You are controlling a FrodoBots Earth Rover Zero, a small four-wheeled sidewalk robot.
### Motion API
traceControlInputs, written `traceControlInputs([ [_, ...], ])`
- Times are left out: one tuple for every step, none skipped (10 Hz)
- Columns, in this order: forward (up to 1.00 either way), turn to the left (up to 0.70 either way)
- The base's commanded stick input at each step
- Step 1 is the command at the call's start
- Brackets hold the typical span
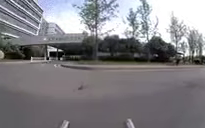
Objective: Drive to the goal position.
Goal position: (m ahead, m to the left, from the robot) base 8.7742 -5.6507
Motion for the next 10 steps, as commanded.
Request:
traceControlInputs([
  [0.70, -0.14],
  [0.70, -0.14],
  [0.70, -0.14],
  [0.70, -0.14],
  [0.70, -0.14],
  [0.70, -0.14],
  [0.70, -0.14],
  [0.70, -0.14],
  [0.70, -0.14],
  [-0.28, -0.16],
])
